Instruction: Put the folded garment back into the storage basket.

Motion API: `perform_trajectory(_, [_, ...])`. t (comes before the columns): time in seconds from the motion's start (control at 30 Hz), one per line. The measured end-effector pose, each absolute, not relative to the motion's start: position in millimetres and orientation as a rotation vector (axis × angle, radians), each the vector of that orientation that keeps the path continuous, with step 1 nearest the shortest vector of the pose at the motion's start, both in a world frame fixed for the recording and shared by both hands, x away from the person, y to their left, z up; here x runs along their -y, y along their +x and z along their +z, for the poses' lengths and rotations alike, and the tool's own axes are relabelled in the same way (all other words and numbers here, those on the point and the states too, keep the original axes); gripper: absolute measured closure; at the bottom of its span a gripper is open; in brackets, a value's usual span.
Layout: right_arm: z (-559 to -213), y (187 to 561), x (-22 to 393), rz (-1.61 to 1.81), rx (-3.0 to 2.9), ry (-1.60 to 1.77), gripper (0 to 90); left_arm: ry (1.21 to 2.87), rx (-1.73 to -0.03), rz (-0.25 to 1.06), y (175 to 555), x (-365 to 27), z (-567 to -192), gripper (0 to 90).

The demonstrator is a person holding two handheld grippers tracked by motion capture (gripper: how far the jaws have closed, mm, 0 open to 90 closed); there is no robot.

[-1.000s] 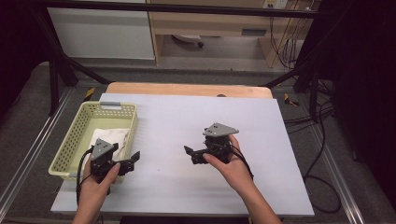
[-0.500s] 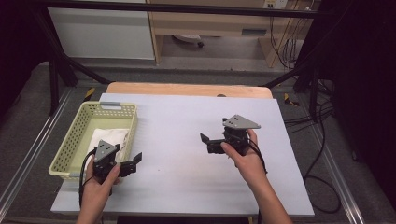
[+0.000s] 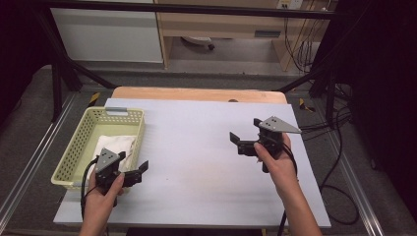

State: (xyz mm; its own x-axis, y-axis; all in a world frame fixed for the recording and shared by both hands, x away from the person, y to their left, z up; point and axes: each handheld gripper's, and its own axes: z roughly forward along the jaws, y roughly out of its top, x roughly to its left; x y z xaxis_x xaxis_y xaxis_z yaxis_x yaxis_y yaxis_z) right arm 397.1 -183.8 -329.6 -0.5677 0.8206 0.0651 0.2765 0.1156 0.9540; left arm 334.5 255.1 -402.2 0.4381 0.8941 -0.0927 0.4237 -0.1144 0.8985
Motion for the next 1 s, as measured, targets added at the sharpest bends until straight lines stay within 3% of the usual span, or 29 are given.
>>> perform_trajectory(0.33, [-327,398,212,1.398,-1.895,1.119,2.6,1.677,-1.119,0.597,328,-267,-402,8.6])
perform_trajectory(1.0, [-318,388,225,1.349,-1.838,1.107,3.9,1.739,-1.102,0.662,327,-255,-407,9.4])
